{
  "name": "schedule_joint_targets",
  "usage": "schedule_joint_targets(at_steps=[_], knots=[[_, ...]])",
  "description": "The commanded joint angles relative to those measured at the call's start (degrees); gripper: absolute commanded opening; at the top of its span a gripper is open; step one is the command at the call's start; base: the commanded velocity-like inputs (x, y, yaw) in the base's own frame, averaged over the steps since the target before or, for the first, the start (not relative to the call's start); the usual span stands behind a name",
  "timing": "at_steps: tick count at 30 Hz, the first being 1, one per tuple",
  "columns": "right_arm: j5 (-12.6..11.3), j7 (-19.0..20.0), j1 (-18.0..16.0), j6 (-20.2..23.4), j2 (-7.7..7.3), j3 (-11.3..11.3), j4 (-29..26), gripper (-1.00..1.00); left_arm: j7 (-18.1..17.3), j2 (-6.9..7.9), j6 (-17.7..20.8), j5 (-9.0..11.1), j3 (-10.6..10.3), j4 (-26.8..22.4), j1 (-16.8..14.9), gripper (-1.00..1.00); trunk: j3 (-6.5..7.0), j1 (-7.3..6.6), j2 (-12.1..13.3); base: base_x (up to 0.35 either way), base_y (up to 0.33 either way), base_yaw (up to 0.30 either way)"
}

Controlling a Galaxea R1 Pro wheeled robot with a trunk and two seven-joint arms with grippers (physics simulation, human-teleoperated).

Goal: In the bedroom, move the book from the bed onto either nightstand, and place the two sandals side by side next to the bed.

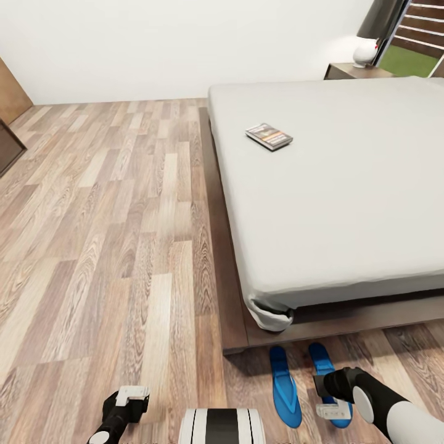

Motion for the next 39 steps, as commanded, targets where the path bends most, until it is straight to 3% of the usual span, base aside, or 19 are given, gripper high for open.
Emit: schedule_joint_targets(at_steps=[1, 7, 12, 39], knots=[[0.0, 0.3, -0.1, -0.2, -0.05, 0.3, -0.2, -1.00, 0.3, 0.03, -0.2, 0.4, -0.5, 0.0, 0.0, 1.00, -0.27, 0.01, 0.0, 0.000, 0.000, 0.000], [0.0, 0.3, -0.4, -0.2, -0.01, 0.3, -0.1, -1.00, 0.4, 0.03, -0.2, 0.4, -0.5, 0.0, 0.0, 1.00, -0.49, 0.04, 0.0, 0.000, 0.000, 0.000], [0.0, 0.3, -0.6, -0.2, 0.04, 0.3, -0.1, -1.00, 0.4, 0.03, -0.2, 0.4, -0.5, 0.0, 0.0, 1.00, -1.59, 0.17, -0.1, 0.000, 0.000, 0.000], [0.1, 0.3, -2.4, -0.2, 0.16, 0.3, -0.1, -1.00, 0.4, 0.03, -0.2, 0.4, -0.5, -0.1, 0.0, 1.00, -3.15, 0.35, -0.2, 0.000, 0.000, 0.000]])
